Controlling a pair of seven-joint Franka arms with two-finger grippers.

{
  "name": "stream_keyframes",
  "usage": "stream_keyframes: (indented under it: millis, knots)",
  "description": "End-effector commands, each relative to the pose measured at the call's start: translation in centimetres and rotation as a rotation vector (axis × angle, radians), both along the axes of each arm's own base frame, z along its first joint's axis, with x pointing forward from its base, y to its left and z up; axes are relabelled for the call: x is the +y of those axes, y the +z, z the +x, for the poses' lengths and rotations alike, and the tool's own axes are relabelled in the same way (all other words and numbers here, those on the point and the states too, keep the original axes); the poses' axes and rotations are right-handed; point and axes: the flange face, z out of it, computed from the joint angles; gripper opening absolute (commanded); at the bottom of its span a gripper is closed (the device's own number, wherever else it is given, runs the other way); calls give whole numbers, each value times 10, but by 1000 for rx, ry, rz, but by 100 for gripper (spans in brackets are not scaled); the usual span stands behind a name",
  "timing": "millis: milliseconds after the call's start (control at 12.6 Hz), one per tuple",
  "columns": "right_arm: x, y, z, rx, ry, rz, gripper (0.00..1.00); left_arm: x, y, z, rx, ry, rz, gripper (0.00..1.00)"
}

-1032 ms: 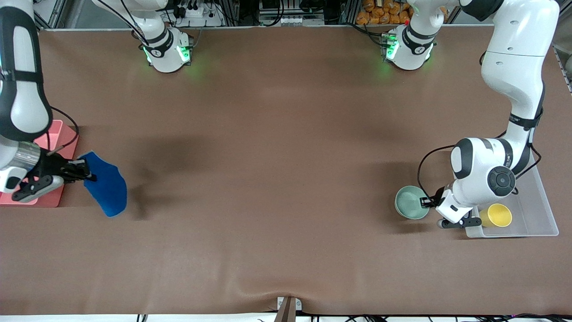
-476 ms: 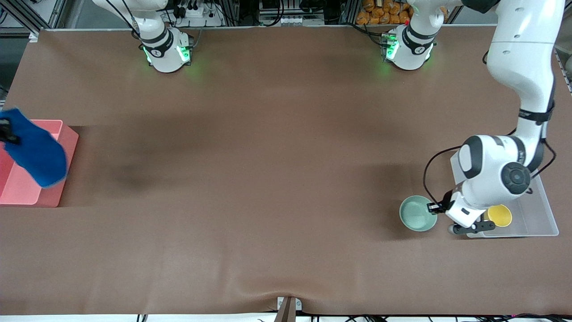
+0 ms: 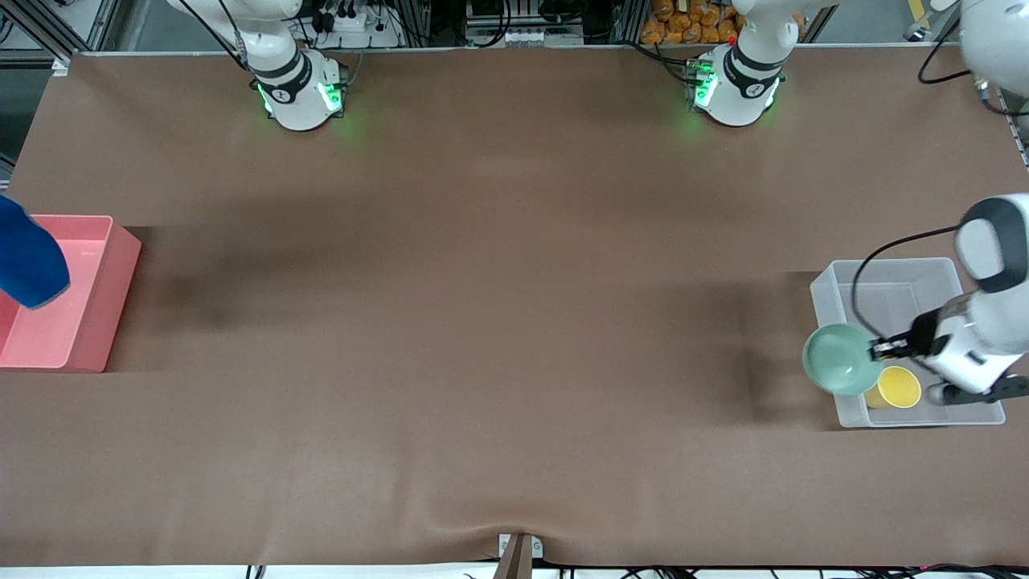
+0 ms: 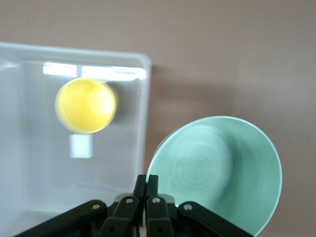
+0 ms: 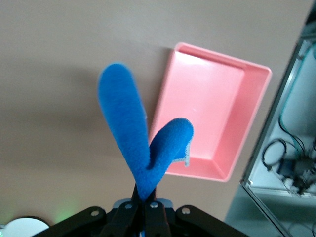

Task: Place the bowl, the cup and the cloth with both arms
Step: 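Lift the cloth into the pink bin while the left gripper lifts the bowl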

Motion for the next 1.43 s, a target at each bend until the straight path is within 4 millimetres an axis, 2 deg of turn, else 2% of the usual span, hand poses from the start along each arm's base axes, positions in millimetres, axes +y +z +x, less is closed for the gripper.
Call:
stream_keyframes:
  millis: [0, 79, 238, 397, 476, 635, 794, 952, 1032, 1349]
  knots:
    - [-68, -30, -15, 44, -92, -26, 0, 79, -8, -44, 32, -89, -26, 0]
    - [-91, -50, -15, 52, -89, -28, 0, 104, -18, -54, 39, -114, -35, 0]
    - [-131, -97, -14, 62, -106, -42, 0, 122, -45, -68, 24, -105, -30, 0]
    - [-152, -144, -11, 95, -119, -43, 0, 133, -72, -79, -5, -87, -14, 0]
    - [-161, -162, -16, 119, -143, -30, 0, 135, -81, -83, -13, -92, -12, 0]
    - [-162, -196, -24, 175, -165, 3, 0, 146, -92, -87, -29, -101, -7, 0]
    - [-178, -222, -33, 196, -193, 19, 0, 149, -104, -86, -40, -111, -1, 0]
    - [-202, -245, -52, 189, -247, 51, 0, 166, -114, -93, -42, -126, -4, 0]
    - [-208, -251, -57, 191, -261, 57, 0, 171, -116, -94, -47, -136, -3, 0]
    - [-223, -271, -57, 151, -258, 31, 0, 170, -145, -94, -58, -138, -1, 0]
